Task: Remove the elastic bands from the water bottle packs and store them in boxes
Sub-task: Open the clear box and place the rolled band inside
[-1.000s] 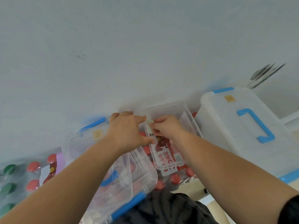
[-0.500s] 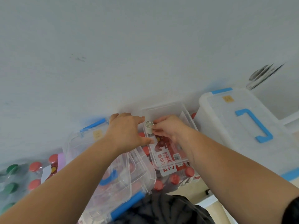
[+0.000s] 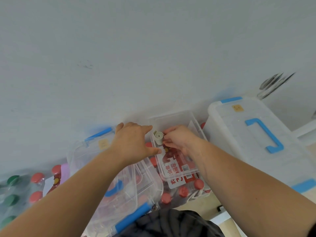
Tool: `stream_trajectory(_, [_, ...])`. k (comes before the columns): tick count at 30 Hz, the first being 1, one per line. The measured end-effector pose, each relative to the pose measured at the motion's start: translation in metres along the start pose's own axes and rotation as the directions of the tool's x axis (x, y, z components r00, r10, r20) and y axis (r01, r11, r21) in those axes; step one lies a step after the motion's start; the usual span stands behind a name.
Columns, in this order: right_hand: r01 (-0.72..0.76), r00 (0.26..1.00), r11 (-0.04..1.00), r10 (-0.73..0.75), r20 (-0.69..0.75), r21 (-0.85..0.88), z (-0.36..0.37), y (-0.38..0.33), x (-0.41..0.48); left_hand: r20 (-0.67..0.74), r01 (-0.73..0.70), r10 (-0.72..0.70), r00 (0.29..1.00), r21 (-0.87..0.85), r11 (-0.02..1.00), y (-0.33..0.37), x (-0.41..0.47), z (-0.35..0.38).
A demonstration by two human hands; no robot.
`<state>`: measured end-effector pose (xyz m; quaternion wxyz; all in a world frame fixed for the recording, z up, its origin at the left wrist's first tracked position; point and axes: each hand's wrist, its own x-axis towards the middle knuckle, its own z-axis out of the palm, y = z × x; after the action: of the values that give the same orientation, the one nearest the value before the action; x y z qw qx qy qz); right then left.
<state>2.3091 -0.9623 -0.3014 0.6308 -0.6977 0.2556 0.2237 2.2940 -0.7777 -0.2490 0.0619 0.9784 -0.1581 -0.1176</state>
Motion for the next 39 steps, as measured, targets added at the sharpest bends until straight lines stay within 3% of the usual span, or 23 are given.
stream_trajectory(4, [0.048,0.998,0.976,-0.058,-0.038,-0.213,0.001,0.004,0.001,0.010,0.001,0.000,1.000,-0.017,1.000,0.003,0.001,-0.001])
stream_trajectory(9, [0.171,0.973,0.849,-0.224,-0.047,-0.499,0.013,0.005,0.006,0.020,-0.016,0.016,1.000,-0.003,1.000,0.008,0.001,-0.002])
stream_trajectory(16, [0.249,0.960,0.834,-0.278,0.014,-0.492,0.011,0.007,0.011,0.028,-0.010,0.011,1.000,-0.034,0.999,0.010,0.000,-0.004])
stream_trajectory(20, [0.244,0.957,0.855,-0.290,-0.032,-0.458,0.010,0.009,0.011,0.034,-0.011,0.012,0.999,-0.042,0.999,0.010,0.001,-0.005])
stream_trajectory(31, [0.142,0.986,0.972,-0.155,-0.056,-0.188,0.002,0.006,0.004,0.017,-0.008,0.009,1.000,-0.044,0.999,0.008,0.002,-0.003])
stream_trajectory(34, [0.189,0.976,0.920,-0.214,-0.037,-0.344,0.001,0.005,0.002,0.013,-0.008,0.008,1.000,-0.041,0.999,0.010,0.002,-0.003])
stream_trajectory(39, [0.285,0.917,0.733,-0.397,-0.049,-0.617,0.009,0.007,0.006,0.018,0.000,0.001,1.000,-0.033,0.999,0.011,0.002,-0.002])
